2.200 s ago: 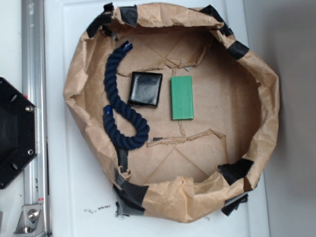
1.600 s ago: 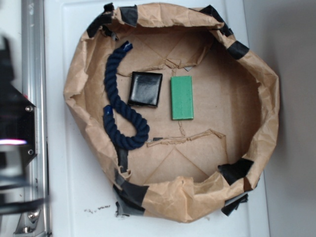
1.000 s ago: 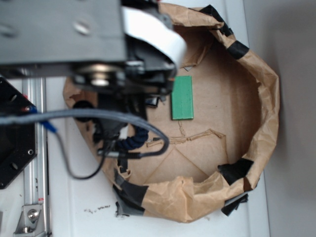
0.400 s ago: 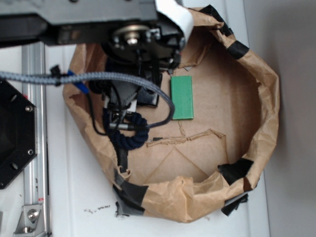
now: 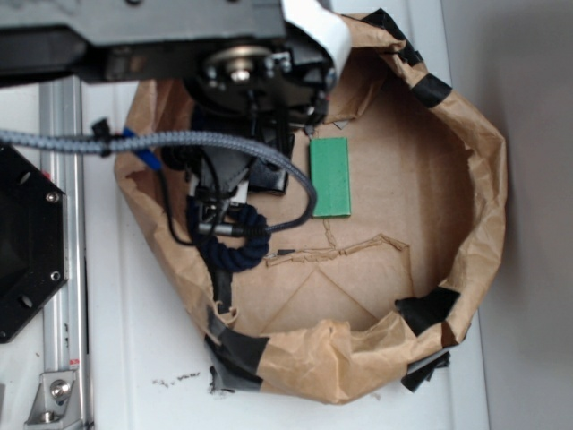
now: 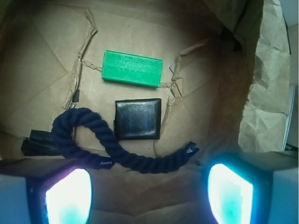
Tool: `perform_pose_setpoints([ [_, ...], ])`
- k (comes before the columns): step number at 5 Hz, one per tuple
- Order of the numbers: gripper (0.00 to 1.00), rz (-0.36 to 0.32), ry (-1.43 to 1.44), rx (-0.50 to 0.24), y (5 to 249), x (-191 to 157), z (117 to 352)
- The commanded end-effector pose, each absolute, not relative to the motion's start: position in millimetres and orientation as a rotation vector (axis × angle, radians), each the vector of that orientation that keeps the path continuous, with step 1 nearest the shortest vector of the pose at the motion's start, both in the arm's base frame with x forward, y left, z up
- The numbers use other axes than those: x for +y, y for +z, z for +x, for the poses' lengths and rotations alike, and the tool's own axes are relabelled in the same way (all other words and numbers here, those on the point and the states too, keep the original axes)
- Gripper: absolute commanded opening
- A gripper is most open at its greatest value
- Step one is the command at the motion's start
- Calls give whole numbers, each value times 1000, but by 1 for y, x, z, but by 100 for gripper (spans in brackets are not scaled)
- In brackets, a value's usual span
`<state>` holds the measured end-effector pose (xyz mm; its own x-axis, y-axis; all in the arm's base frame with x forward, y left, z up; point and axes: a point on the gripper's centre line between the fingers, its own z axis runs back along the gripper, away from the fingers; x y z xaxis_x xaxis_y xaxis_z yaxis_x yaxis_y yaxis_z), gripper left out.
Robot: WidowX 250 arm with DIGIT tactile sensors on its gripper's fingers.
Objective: Grab the black box.
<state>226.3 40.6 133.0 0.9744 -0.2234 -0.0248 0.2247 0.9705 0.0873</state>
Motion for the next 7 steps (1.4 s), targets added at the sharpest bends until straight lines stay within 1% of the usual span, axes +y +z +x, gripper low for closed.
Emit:
perform_pose_setpoints([
  [1, 100, 74, -164, -19, 93, 32, 246],
  [2, 100, 83, -168, -18, 78, 33, 247],
  [3, 100, 78, -173, -9, 69, 48, 244],
  [4, 100, 84, -189, -21, 70, 51, 242],
  [7, 100, 68, -194, -15, 68, 53, 241],
])
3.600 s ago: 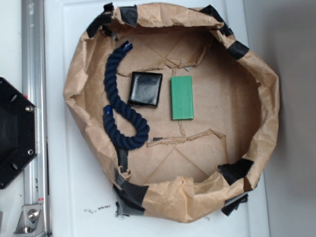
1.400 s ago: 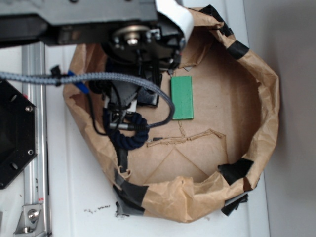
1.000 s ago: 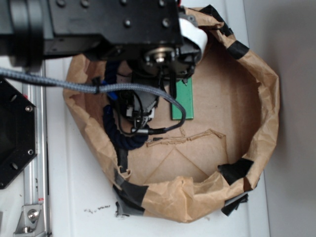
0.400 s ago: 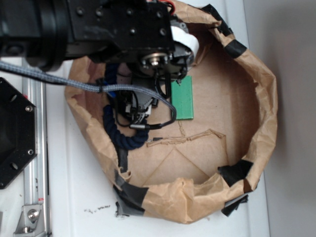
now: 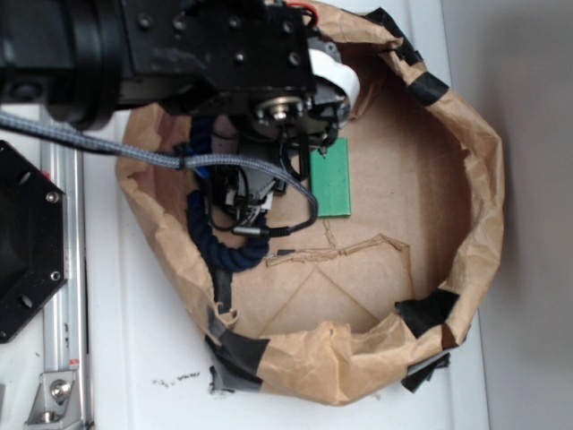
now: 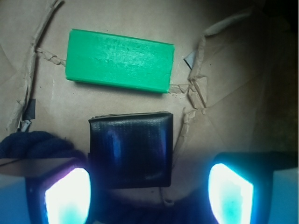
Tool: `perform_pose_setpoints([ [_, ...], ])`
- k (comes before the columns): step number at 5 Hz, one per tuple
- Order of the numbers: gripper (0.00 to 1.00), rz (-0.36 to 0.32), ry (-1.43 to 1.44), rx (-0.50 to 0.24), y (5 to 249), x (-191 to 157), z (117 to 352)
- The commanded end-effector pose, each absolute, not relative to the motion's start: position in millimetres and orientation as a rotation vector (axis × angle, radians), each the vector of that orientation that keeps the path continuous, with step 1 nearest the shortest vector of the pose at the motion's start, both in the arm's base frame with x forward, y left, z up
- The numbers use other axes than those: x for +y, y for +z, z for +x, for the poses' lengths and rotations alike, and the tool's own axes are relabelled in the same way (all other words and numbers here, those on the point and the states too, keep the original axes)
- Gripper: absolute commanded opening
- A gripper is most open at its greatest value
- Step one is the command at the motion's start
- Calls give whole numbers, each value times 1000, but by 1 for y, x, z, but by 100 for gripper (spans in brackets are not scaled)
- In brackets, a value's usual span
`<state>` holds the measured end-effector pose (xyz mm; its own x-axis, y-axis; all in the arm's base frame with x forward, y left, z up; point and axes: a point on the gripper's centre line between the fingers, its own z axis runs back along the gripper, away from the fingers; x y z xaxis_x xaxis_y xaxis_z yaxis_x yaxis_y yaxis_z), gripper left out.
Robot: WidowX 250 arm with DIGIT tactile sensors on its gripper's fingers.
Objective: Grab the black box.
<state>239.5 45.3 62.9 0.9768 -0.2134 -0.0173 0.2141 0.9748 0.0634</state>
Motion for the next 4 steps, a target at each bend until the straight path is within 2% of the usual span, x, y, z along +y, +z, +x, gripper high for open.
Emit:
perform_pose_setpoints([
  [1, 100, 35, 4, -22, 77, 47, 239],
  [2, 100, 87, 252, 9, 93, 39, 239],
  [3, 100, 24, 502, -8, 98, 33, 240],
  [4, 100, 33, 753, -44, 105, 38, 237],
])
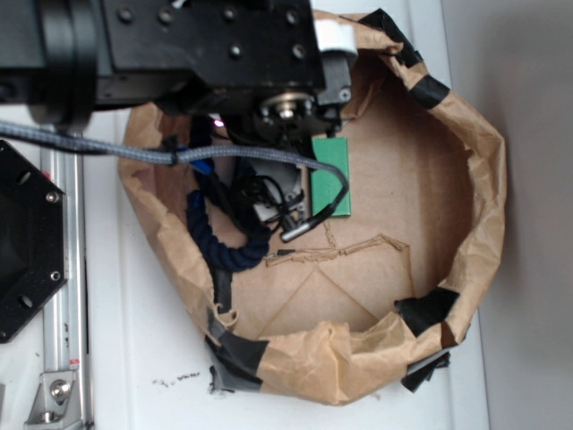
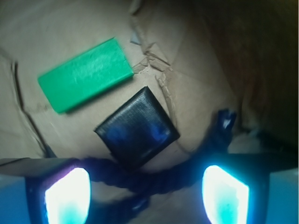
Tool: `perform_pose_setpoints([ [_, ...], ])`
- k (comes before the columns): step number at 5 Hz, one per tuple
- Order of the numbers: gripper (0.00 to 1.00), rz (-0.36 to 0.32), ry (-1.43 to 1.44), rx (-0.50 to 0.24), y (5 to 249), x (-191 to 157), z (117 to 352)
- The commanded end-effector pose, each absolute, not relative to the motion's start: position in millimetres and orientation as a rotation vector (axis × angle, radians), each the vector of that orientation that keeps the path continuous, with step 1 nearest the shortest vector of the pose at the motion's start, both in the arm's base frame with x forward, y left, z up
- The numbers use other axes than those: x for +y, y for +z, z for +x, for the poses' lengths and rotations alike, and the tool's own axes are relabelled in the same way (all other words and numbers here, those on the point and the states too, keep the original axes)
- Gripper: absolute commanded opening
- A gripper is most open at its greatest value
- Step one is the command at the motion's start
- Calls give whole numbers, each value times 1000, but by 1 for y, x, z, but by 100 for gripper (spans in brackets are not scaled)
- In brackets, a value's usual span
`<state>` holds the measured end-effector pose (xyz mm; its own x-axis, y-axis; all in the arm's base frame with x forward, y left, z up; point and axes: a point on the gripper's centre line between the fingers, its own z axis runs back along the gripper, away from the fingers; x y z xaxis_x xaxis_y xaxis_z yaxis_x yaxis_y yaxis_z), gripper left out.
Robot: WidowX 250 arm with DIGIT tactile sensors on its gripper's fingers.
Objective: Grab the black box.
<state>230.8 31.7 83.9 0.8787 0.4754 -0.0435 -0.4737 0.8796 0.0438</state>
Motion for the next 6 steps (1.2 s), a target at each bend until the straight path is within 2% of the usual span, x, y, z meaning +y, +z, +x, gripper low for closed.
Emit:
perform_pose_setpoints([
  [1, 100, 33, 753, -44, 105, 38, 237],
  [3, 100, 33, 753, -44, 105, 38, 237],
  [4, 100, 38, 956, -48, 90, 50, 237],
  [6, 100, -27, 1026, -69, 53, 67, 235],
])
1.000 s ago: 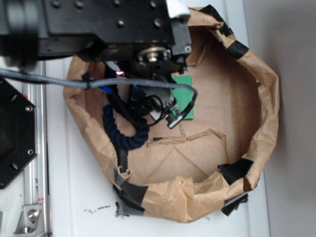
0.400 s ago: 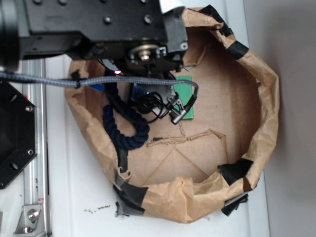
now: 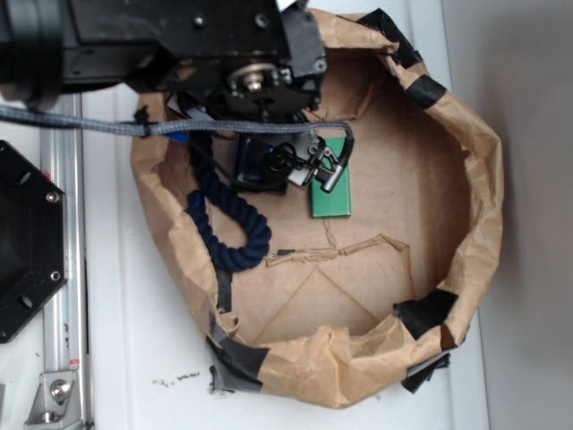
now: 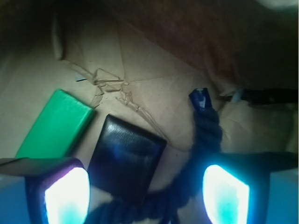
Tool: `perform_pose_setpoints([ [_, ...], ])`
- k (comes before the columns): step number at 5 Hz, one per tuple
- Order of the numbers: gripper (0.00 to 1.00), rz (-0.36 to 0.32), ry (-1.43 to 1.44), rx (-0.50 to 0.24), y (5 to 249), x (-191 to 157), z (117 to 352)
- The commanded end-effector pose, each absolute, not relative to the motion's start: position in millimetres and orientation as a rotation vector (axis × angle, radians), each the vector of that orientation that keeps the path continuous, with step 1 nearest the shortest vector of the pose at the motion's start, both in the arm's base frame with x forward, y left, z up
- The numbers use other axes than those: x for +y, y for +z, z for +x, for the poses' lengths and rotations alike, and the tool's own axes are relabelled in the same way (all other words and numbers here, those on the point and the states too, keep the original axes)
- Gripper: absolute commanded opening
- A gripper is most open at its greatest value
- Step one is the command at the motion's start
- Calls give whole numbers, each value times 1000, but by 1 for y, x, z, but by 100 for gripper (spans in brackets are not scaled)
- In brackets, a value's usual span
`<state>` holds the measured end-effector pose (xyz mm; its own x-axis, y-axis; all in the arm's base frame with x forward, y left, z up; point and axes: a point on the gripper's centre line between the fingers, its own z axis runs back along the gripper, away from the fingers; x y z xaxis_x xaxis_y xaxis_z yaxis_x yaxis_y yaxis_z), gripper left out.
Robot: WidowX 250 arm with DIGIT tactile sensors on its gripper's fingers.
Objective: Grab the black box.
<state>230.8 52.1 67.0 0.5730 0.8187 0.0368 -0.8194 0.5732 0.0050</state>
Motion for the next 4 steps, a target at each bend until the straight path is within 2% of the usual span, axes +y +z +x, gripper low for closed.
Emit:
perform_pose_setpoints([
  [1, 100, -27, 1010, -53, 40, 59, 237],
  [4, 100, 2, 977, -49, 26, 45, 244],
])
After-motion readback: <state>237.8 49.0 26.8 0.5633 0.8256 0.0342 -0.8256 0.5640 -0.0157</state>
